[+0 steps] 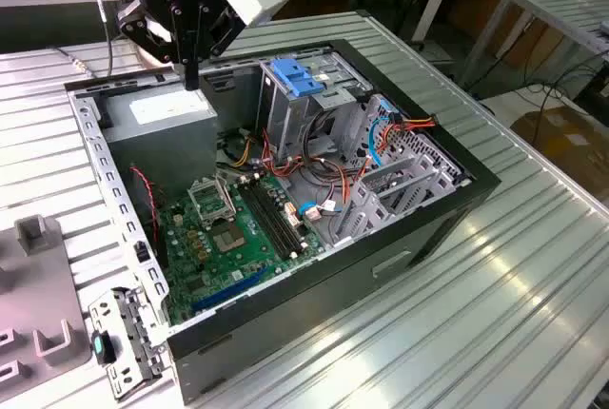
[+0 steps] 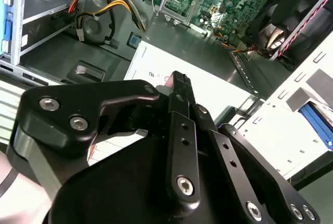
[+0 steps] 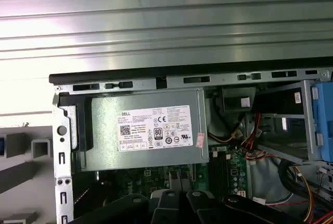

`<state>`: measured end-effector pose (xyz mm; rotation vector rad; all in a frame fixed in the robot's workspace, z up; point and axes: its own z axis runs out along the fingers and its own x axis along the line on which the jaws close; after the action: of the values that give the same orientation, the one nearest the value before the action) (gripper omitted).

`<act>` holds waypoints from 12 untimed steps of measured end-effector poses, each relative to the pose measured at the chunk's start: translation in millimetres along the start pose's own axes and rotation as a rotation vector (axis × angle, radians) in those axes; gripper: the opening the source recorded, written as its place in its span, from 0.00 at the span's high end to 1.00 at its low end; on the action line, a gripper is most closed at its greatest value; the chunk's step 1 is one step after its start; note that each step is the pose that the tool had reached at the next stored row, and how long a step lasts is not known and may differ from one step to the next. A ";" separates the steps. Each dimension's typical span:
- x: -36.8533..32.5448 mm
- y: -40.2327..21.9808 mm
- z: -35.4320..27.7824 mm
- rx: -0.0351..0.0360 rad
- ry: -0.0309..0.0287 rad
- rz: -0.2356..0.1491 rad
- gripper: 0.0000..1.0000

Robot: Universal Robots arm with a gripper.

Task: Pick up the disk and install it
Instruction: 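Reach for the disk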

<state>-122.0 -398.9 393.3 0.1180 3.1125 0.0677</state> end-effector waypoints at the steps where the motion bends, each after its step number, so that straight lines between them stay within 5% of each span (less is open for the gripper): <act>1: 0.1 0.0 0.0 0.0001 0.0000 0.000 0.89; 12: 5.1 -0.4 -0.2 0.0001 0.0000 0.000 0.89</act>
<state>-127.1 -398.9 393.3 0.1180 3.1125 0.0676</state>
